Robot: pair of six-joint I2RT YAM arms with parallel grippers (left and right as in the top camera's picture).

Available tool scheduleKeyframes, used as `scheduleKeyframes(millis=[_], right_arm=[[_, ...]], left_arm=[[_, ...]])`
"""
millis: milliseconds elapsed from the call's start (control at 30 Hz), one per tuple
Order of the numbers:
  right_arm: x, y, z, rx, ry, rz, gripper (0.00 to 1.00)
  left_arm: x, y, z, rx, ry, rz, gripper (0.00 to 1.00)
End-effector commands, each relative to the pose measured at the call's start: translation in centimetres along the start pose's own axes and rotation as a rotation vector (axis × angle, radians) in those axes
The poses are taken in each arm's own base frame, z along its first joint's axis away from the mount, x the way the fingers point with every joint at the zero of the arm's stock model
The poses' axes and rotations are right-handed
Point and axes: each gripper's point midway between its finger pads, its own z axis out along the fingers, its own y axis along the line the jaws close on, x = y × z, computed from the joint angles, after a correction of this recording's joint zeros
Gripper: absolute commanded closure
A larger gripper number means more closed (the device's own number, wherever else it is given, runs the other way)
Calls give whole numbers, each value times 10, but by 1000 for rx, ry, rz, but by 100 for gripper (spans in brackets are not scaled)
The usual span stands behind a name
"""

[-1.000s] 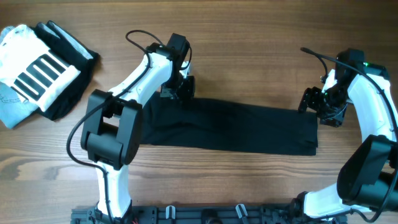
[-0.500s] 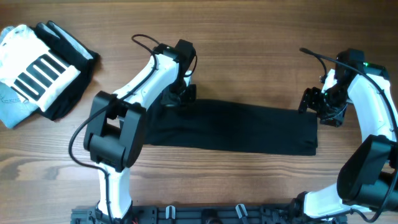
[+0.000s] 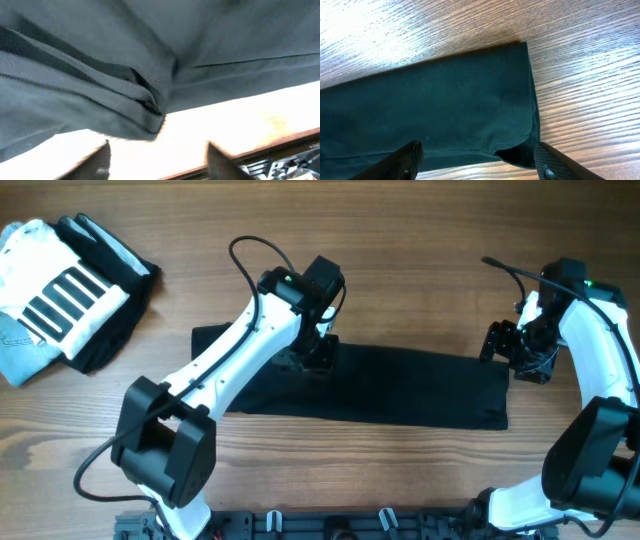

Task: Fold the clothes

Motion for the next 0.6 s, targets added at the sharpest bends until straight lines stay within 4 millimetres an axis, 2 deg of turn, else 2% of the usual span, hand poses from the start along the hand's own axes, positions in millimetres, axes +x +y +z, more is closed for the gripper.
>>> scheduleKeyframes(millis=[0,100,167,200,267,300,367,433,467,500,533,567], right_arm=[[2,-3,1,7,5,-14,24],[3,-3,1,8,8,-14,24],[3,-3,1,7,8,-14,24],[3,-3,1,7,8,-14,24],[3,-3,1,7,8,-14,24],[3,-3,1,7,8,-14,24],[3,-3,1,7,8,-14,24],[3,-3,1,7,8,-13,24],[3,-3,1,7,8,-13,24],[3,-3,1,7,8,-13,24],[3,-3,1,7,8,-13,24],[3,-3,1,7,8,-14,24]], left_arm=[[-13,24,-2,-91,-54,-25,35],[-26,51,-11,-116,-88,-94,35],[-33,74,-15,-114,-96,-164,39],[-36,94,-15,-122,-103,-246,41],[-32,112,-9,-121,-85,-319,44],[-25,120,-2,-117,-59,-343,41],[-13,120,12,-73,-5,-367,34],[-4,121,29,-58,19,-367,34],[-2,122,38,-58,17,-366,38],[0,124,47,-58,18,-366,48],[3,125,54,-58,20,-366,59],[6,126,58,-60,25,-367,74]])
